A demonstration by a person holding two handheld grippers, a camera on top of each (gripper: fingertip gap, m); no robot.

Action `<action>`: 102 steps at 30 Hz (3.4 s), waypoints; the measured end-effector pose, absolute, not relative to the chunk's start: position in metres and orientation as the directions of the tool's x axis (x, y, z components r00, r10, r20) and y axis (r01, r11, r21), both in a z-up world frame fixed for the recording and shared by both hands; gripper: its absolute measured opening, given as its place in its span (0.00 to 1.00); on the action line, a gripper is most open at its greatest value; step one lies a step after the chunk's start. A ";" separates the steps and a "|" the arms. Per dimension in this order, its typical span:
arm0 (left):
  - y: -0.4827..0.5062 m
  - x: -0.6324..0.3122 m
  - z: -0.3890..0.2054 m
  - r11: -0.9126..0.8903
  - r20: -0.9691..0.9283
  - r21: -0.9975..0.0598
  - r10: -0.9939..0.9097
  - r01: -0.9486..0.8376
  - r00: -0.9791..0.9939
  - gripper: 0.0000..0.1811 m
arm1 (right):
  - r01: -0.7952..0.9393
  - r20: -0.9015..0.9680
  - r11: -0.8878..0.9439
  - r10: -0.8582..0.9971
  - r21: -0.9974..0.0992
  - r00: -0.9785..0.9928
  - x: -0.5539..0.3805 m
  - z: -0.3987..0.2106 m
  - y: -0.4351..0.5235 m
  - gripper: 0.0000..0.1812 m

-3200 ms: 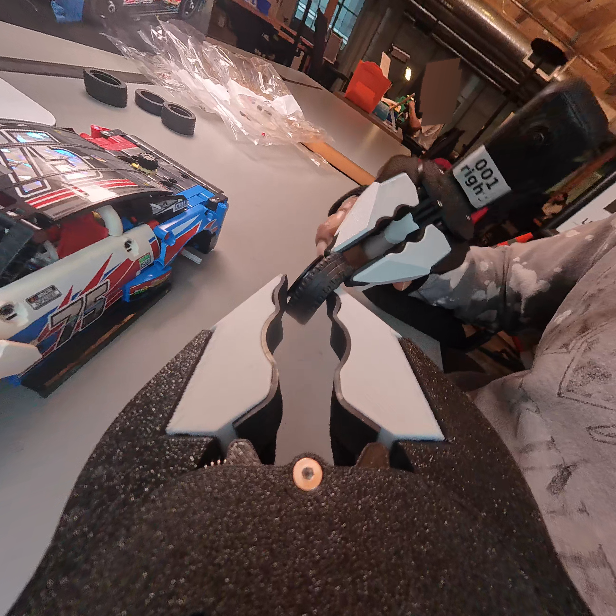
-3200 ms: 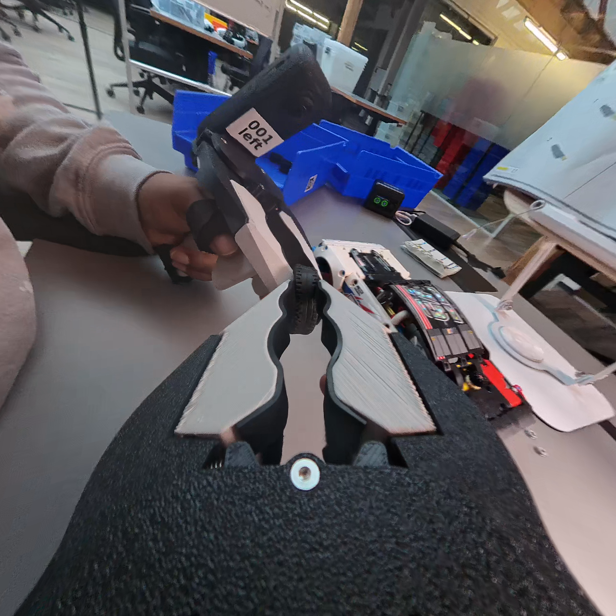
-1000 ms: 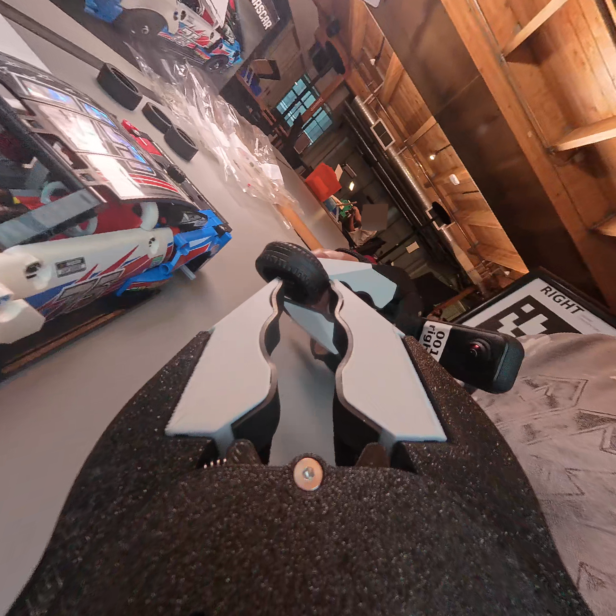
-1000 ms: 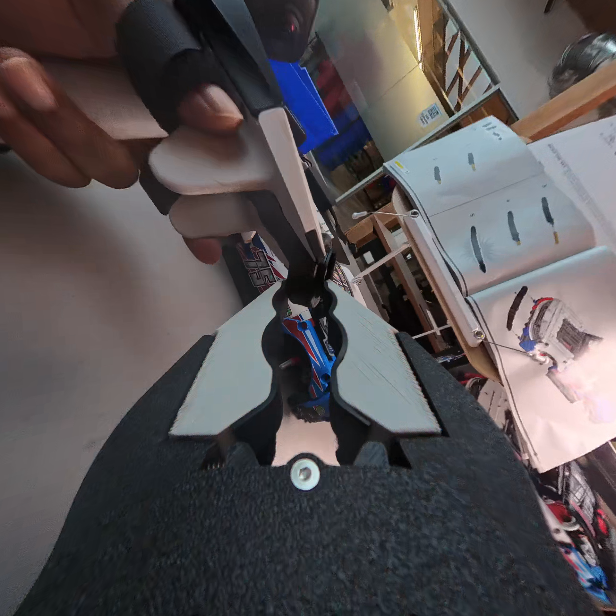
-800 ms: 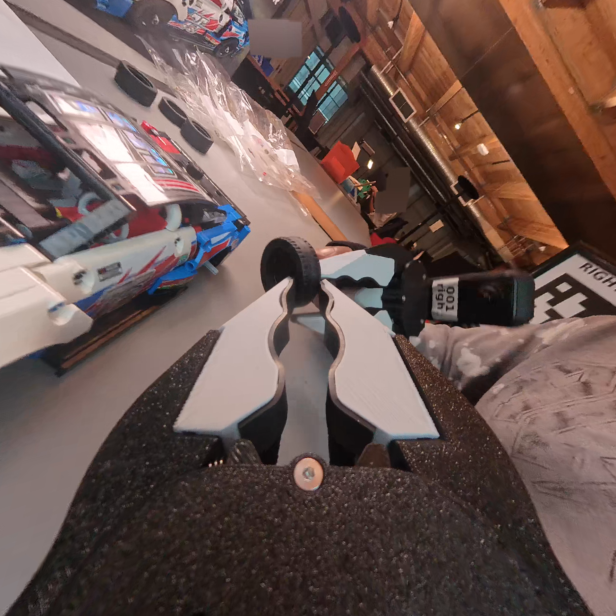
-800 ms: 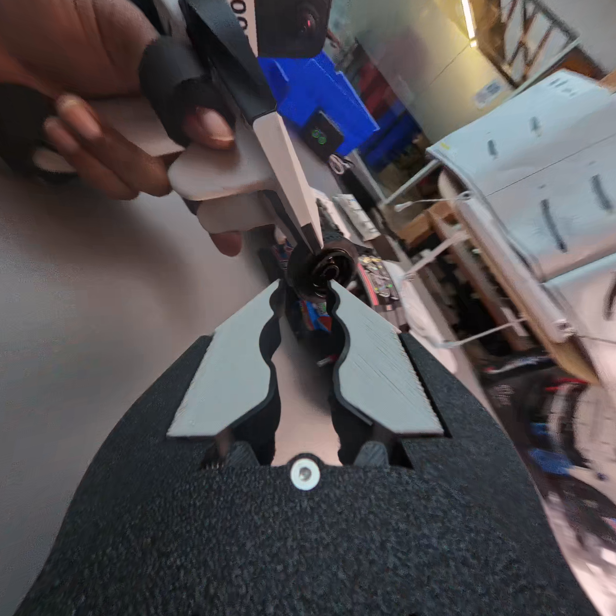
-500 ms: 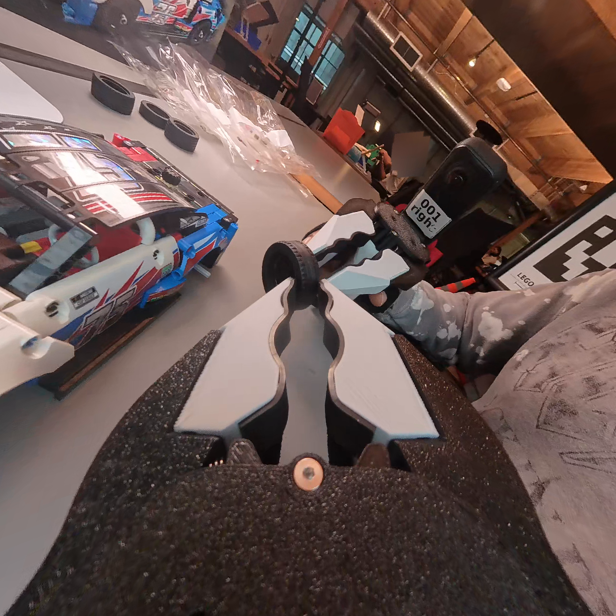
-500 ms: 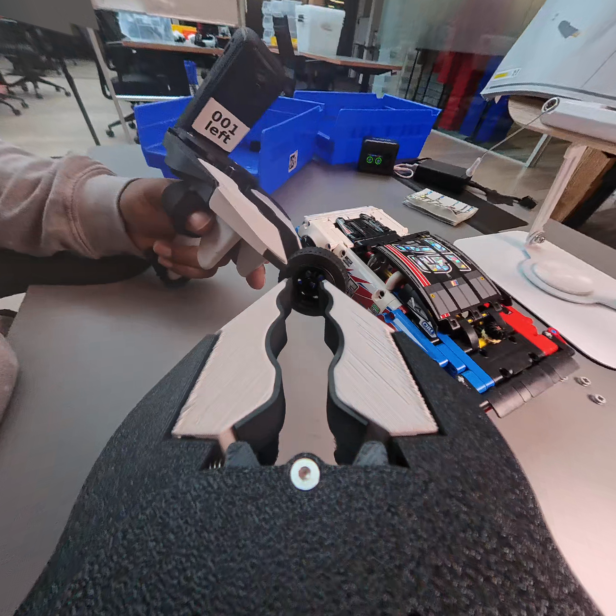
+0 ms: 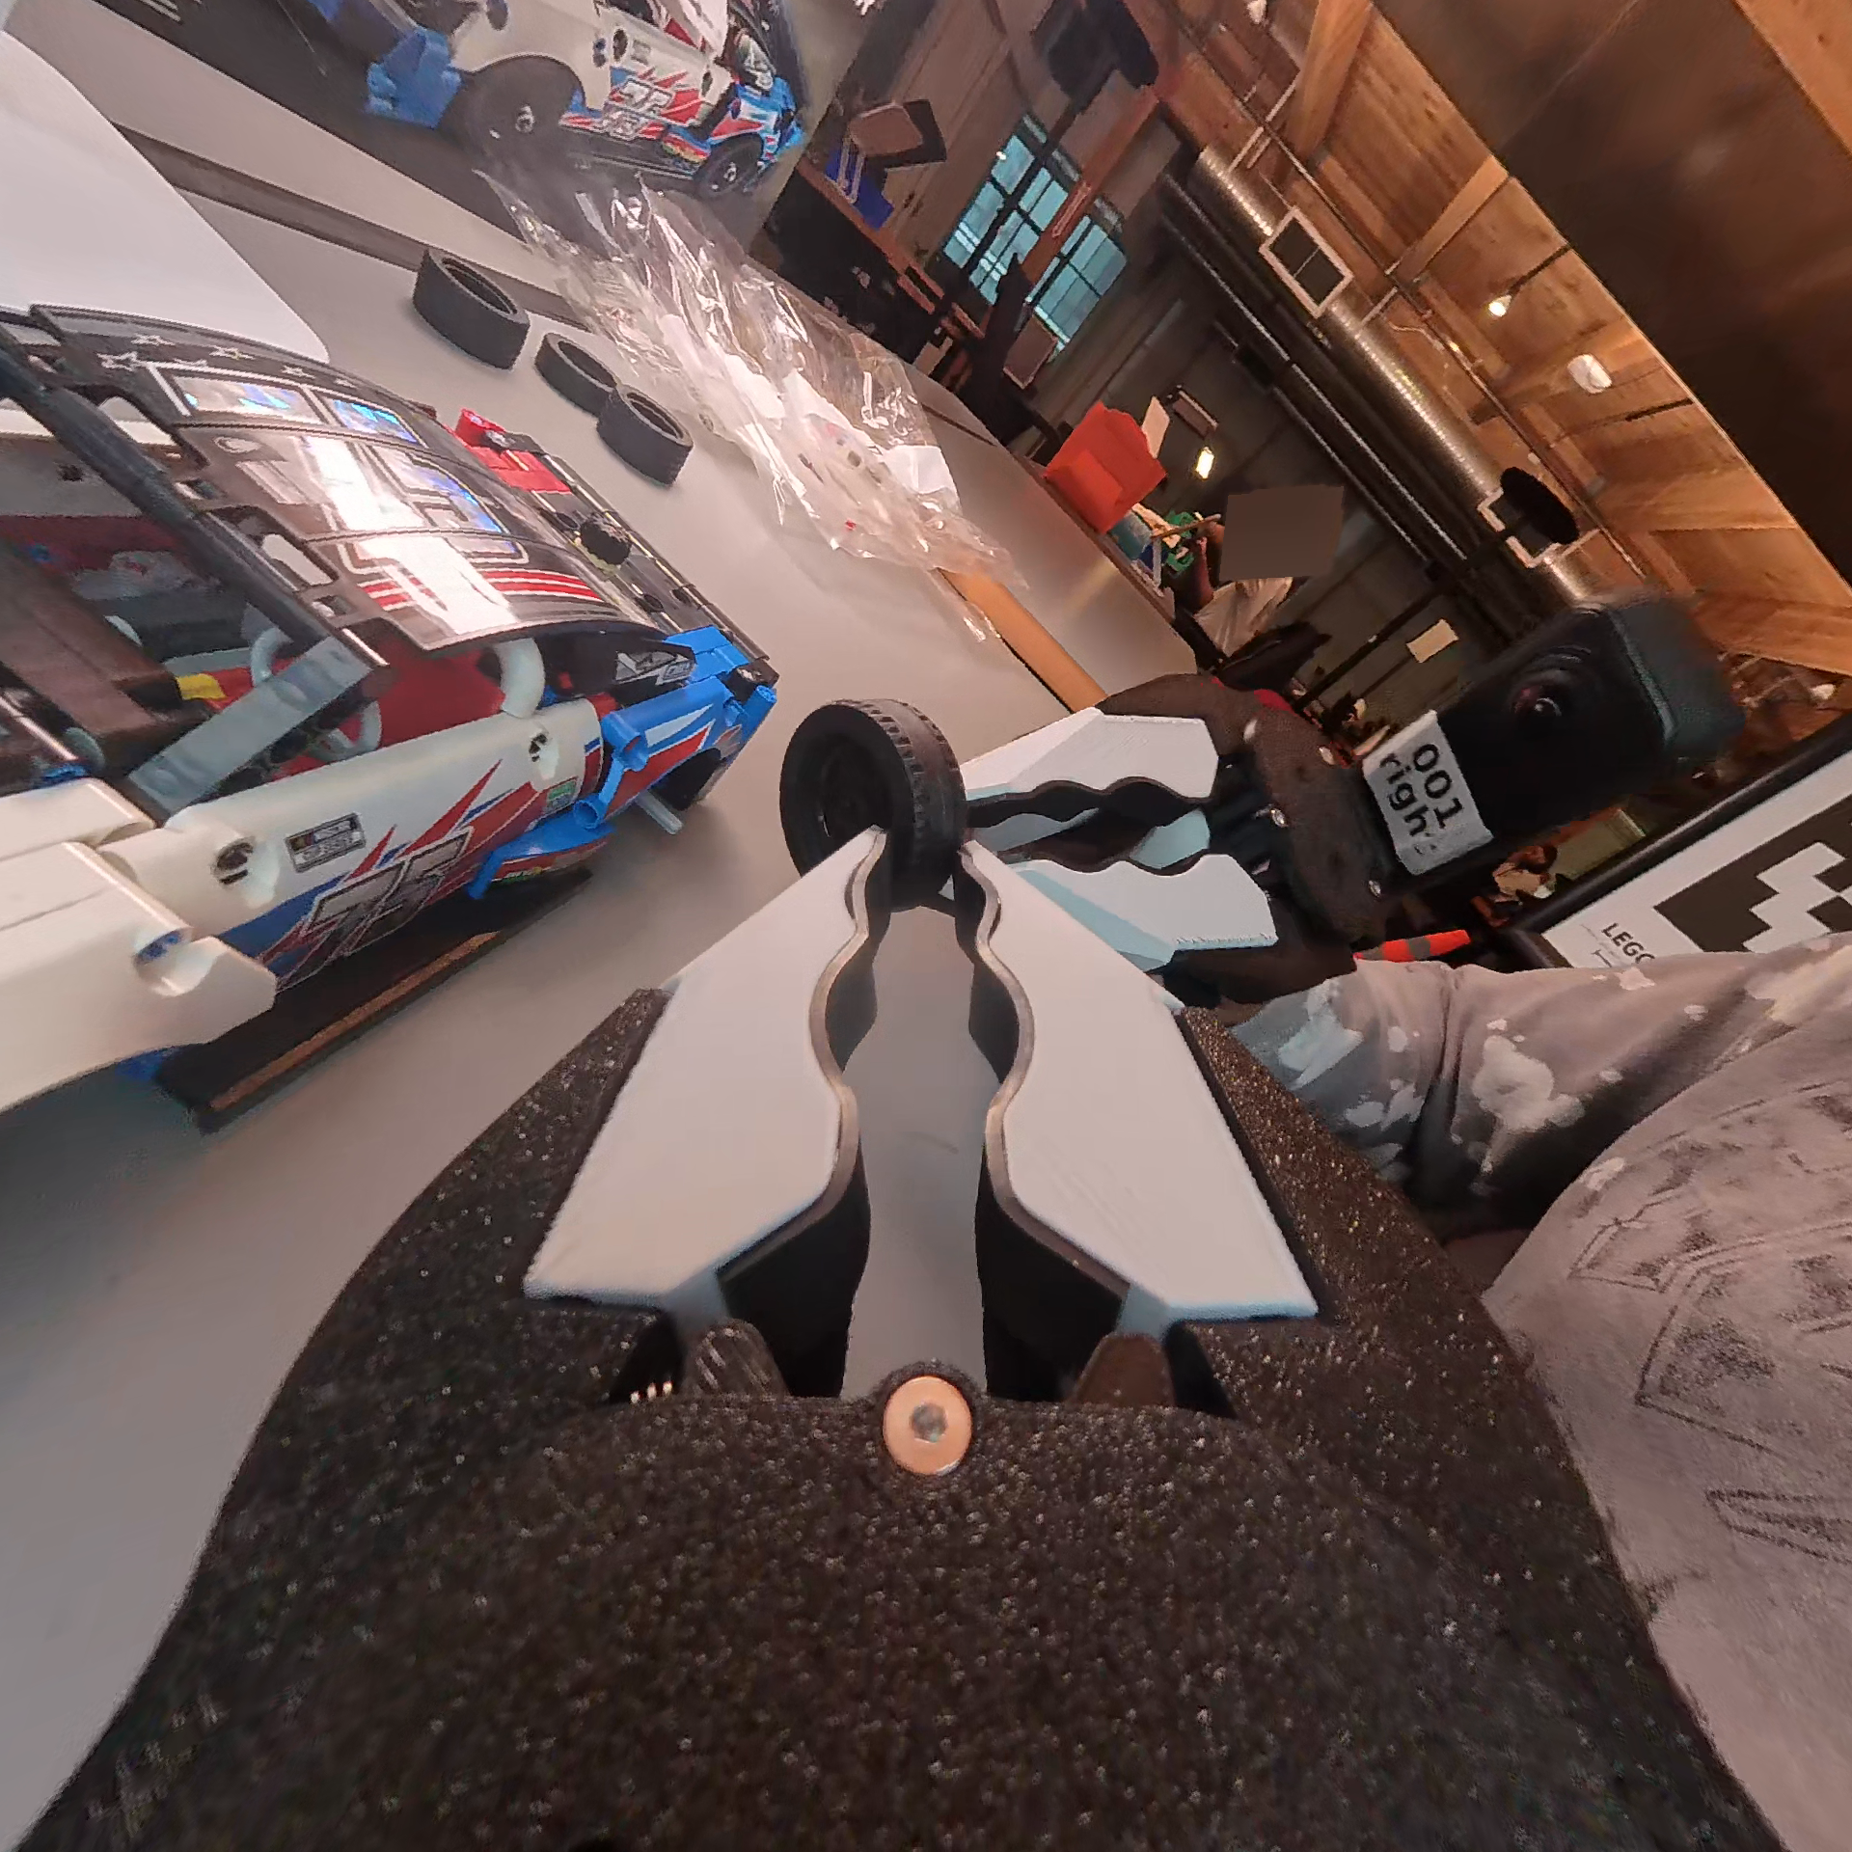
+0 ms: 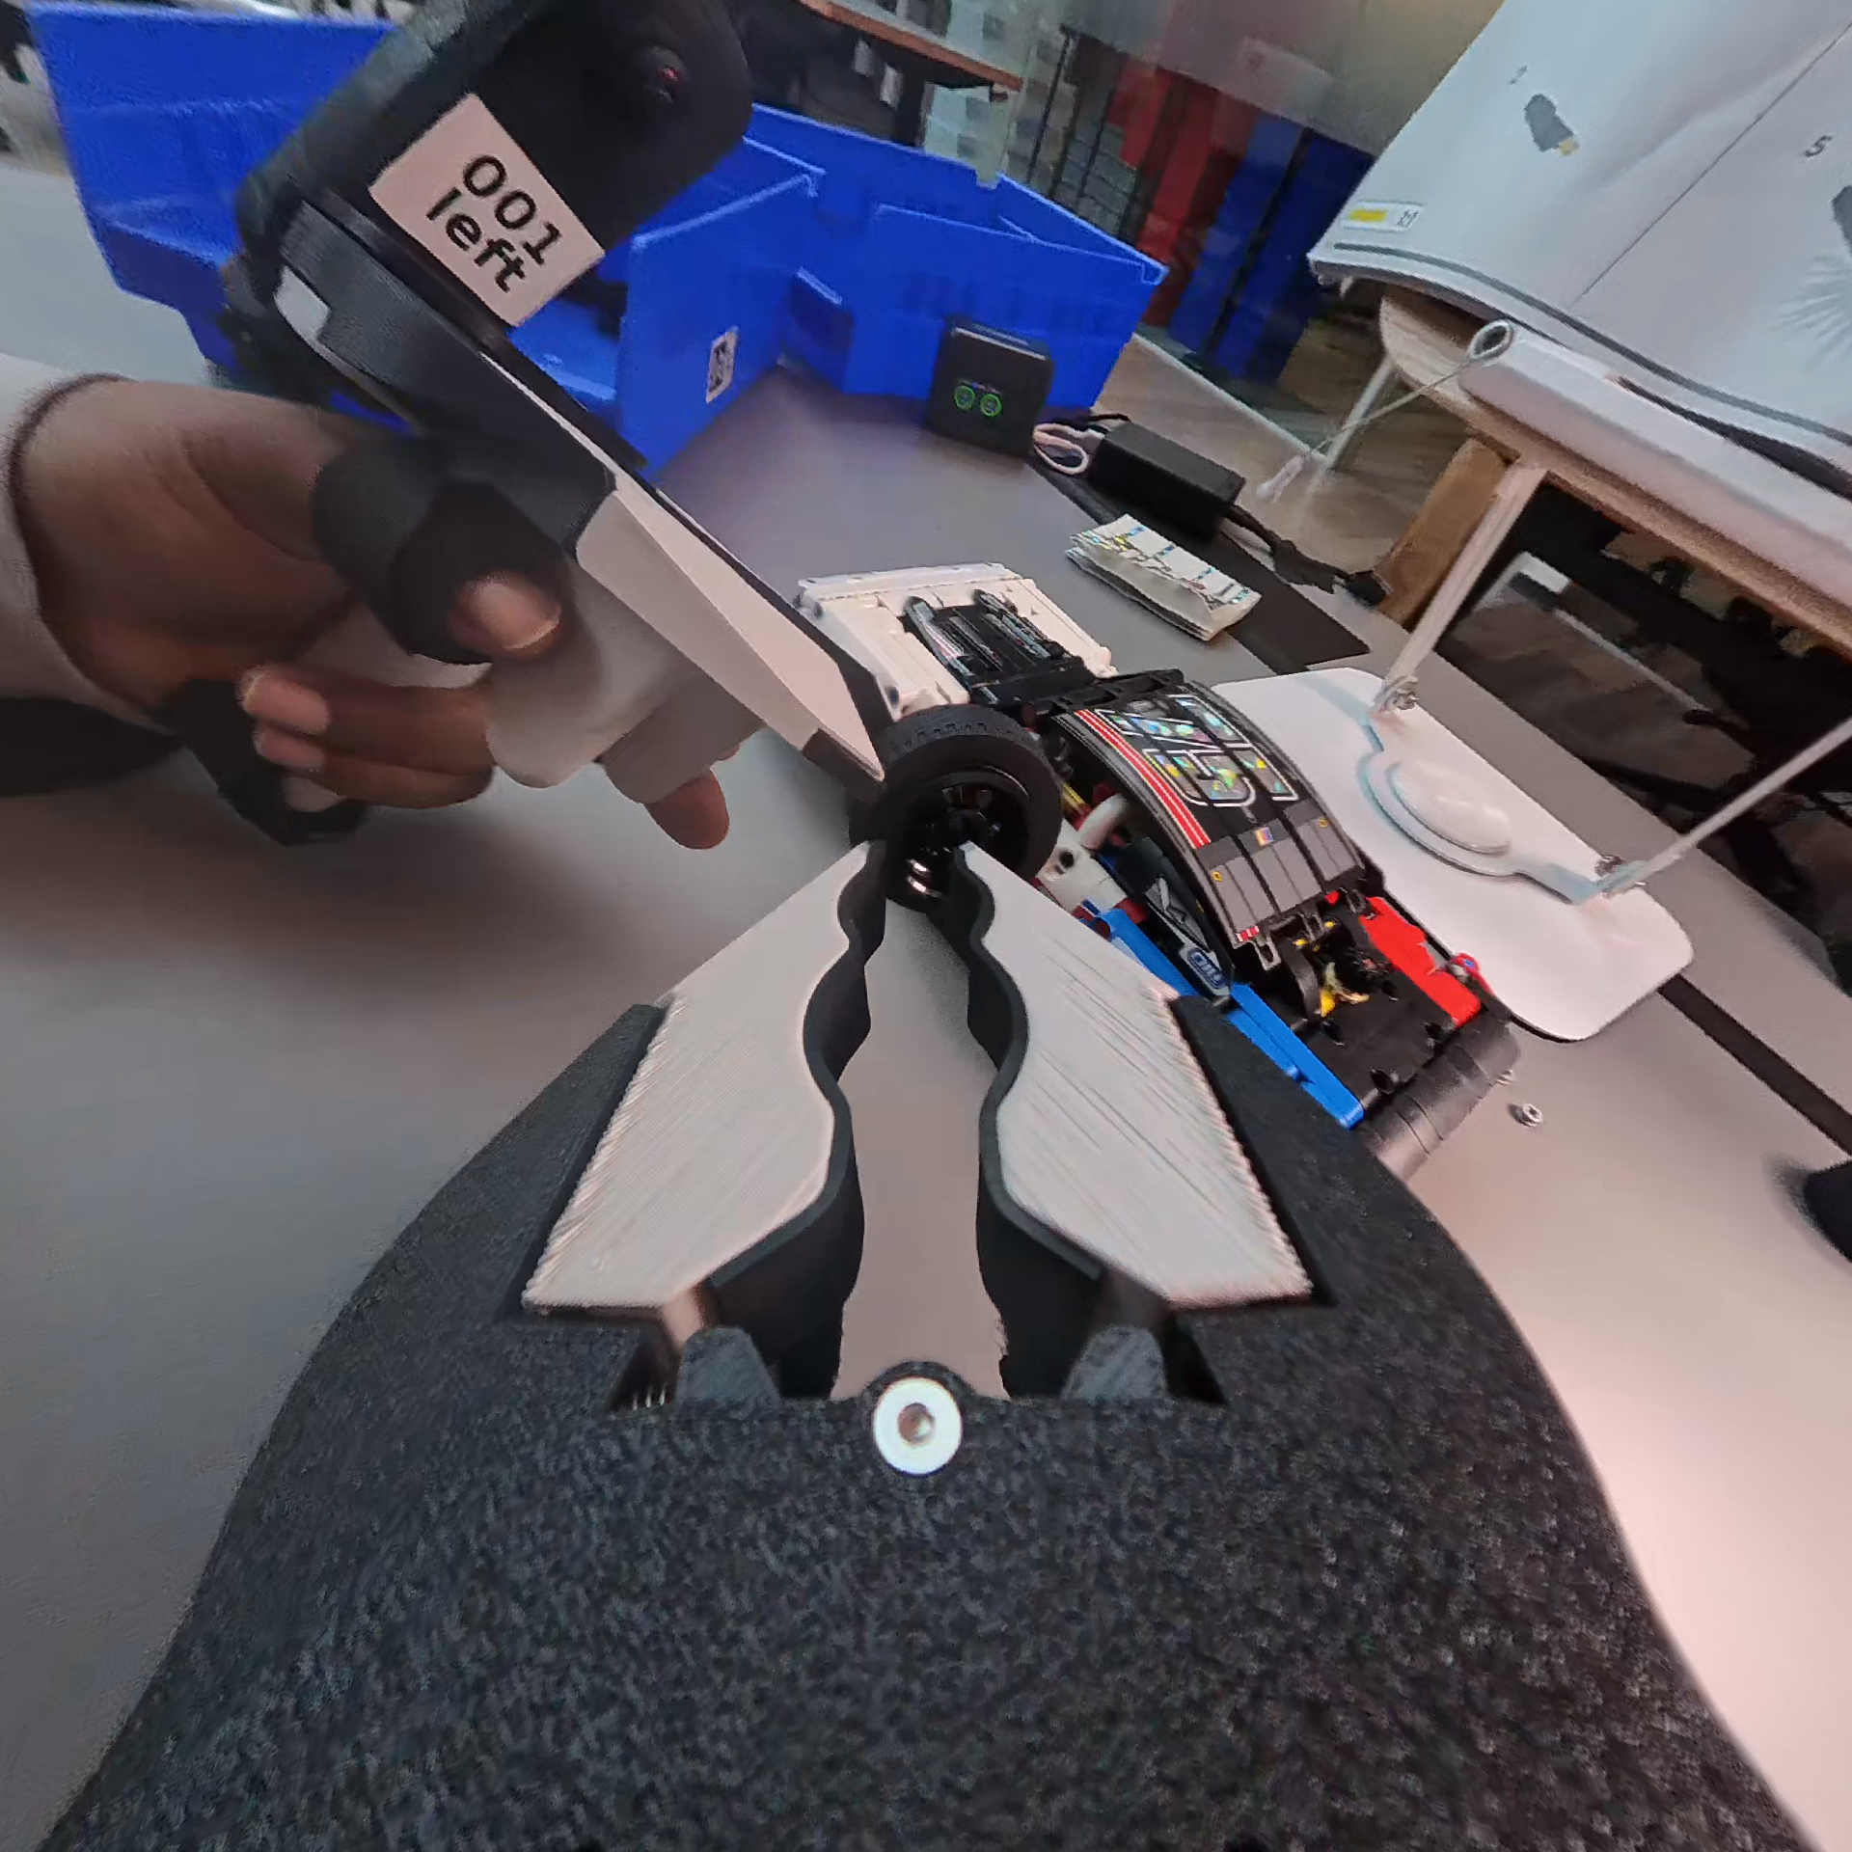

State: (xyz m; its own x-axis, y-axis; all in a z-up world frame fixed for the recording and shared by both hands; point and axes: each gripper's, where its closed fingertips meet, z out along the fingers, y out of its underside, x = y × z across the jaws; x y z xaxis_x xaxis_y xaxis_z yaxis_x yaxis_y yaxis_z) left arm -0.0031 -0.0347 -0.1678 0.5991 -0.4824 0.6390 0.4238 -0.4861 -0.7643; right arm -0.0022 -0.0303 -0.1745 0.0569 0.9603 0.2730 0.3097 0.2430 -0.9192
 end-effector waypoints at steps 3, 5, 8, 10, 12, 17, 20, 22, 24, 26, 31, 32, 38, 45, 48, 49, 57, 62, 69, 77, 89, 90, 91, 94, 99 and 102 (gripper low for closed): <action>-0.032 -0.005 -0.170 -0.484 0.645 -0.758 -0.452 0.438 0.616 0.05 | 0.356 0.416 0.356 0.903 -0.864 0.105 -0.005 -0.176 -0.029 0.03; -0.030 -0.006 -0.171 -0.481 0.643 -0.758 -0.439 0.440 0.628 0.05 | 0.382 0.492 0.417 0.862 -0.825 0.121 -0.006 -0.178 -0.029 0.01; -0.031 -0.005 -0.173 -0.485 0.641 -0.759 -0.435 0.435 0.633 0.04 | 0.392 0.503 0.426 0.856 -0.815 0.117 -0.008 -0.180 -0.029 0.02; -0.032 -0.004 -0.175 -0.491 0.641 -0.758 -0.435 0.429 0.633 0.04 | 0.399 0.461 0.389 0.882 -0.830 0.098 -0.009 -0.183 -0.028 0.02; -0.033 -0.004 -0.173 -0.499 0.652 -0.750 -0.446 0.434 0.613 0.03 | 0.380 0.399 0.341 0.913 -0.860 0.083 -0.009 -0.183 -0.029 0.02; -0.035 -0.002 -0.165 -0.488 0.638 -0.765 -0.483 0.420 0.600 0.03 | 0.327 0.286 0.260 0.958 -0.909 0.032 -0.007 -0.176 -0.032 0.00; -0.036 -0.004 -0.164 -0.488 0.628 -0.772 -0.491 0.407 0.603 0.03 | 0.306 0.229 0.214 0.973 -0.928 0.013 -0.004 -0.173 -0.032 0.00; -0.037 -0.006 -0.172 -0.502 0.611 -0.780 -0.483 0.374 0.627 0.01 | 0.283 0.181 0.166 0.983 -0.945 0.027 -0.001 -0.169 -0.027 0.00; -0.041 -0.006 -0.182 -0.528 0.611 -0.773 -0.474 0.351 0.634 0.01 | 0.247 0.139 0.120 0.988 -0.961 0.061 0.007 -0.158 -0.014 0.00; -0.041 -0.009 -0.180 -0.526 0.623 -0.767 -0.471 0.368 0.625 0.01 | 0.284 0.147 0.135 0.989 -0.949 0.019 0.012 -0.165 -0.016 0.00; -0.039 -0.003 -0.175 -0.535 0.664 -0.741 -0.491 0.406 0.564 0.02 | 0.303 -0.032 -0.009 0.997 -0.953 -0.070 0.007 -0.178 -0.035 0.00; -0.040 -0.001 -0.174 -0.536 0.667 -0.739 -0.498 0.408 0.554 0.02 | 0.301 -0.072 -0.048 0.995 -0.952 -0.067 0.006 -0.177 -0.033 0.00; -0.045 0.006 -0.170 -0.499 0.595 -0.797 -0.554 0.340 0.583 0.03 | 0.281 -0.171 -0.126 0.975 -0.951 -0.139 0.007 -0.171 -0.043 0.04; -0.050 0.007 -0.166 -0.501 0.585 -0.804 -0.578 0.319 0.568 0.02 | 0.264 -0.218 -0.167 0.960 -0.950 -0.177 0.009 -0.167 -0.047 0.01; -0.052 0.010 -0.161 -0.499 0.590 -0.804 -0.597 0.324 0.543 0.03 | 0.250 -0.289 -0.234 0.933 -0.940 -0.214 0.011 -0.161 -0.048 0.00; -0.052 0.010 -0.160 -0.498 0.594 -0.802 -0.600 0.331 0.536 0.03 | 0.247 -0.284 -0.230 0.935 -0.942 -0.212 0.011 -0.160 -0.048 0.00; -0.042 -0.025 -0.152 -0.431 0.591 -0.806 -0.551 0.405 0.590 0.00 | 0.188 -0.362 -0.329 0.915 -0.925 -0.179 0.020 -0.152 -0.026 0.00; -0.041 -0.049 -0.145 -0.378 0.529 -0.847 -0.521 0.374 0.670 0.00 | 0.183 -0.394 -0.365 0.905 -0.913 -0.159 0.024 -0.152 -0.016 0.00; -0.039 -0.058 -0.143 -0.389 0.579 -0.814 -0.487 0.431 0.654 0.00 | 0.252 -0.329 -0.299 0.940 -0.920 -0.085 0.021 -0.168 -0.010 0.00; -0.035 -0.062 -0.147 -0.357 0.535 -0.842 -0.455 0.404 0.712 0.00 | 0.238 -0.339 -0.315 0.939 -0.919 -0.064 0.022 -0.169 -0.004 0.00; -0.034 -0.070 -0.155 -0.270 0.151 -0.962 -0.399 0.041 0.904 0.00 | 0.332 -0.176 -0.157 0.984 -0.930 -0.028 0.024 -0.184 0.000 0.09; -0.034 -0.070 -0.156 -0.255 0.094 -0.967 -0.385 -0.007 0.918 0.00 | 0.343 -0.170 -0.151 0.985 -0.927 -0.026 0.024 -0.186 0.000 0.10; -0.033 -0.070 -0.157 -0.248 0.054 -0.968 -0.376 -0.044 0.925 0.07 | 0.353 -0.163 -0.144 0.986 -0.924 -0.026 0.025 -0.188 0.001 0.11; -0.034 -0.064 -0.161 -0.254 0.022 -0.963 -0.396 -0.086 0.918 0.00 | 0.392 -0.146 -0.126 0.989 -0.911 -0.023 0.026 -0.195 0.001 0.14; -0.035 -0.063 -0.166 -0.296 0.056 -0.952 -0.411 -0.075 0.910 0.01 | 0.514 -0.051 -0.036 0.999 -0.857 -0.016 0.034 -0.213 0.009 0.26; -0.034 -0.059 -0.175 -0.339 0.110 -0.940 -0.422 -0.045 0.900 0.04 | 0.609 -0.040 -0.005 0.998 -0.793 -0.044 0.047 -0.226 0.011 0.32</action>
State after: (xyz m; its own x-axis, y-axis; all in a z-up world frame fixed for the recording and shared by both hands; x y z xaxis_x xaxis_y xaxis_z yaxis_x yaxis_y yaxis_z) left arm -0.0588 -0.0341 -0.1749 0.9000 -0.4219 0.1095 -0.0445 -0.3390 -0.9397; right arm 0.0465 0.0106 -0.2256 -0.0437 0.9983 -0.0397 0.6090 -0.0049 -0.7931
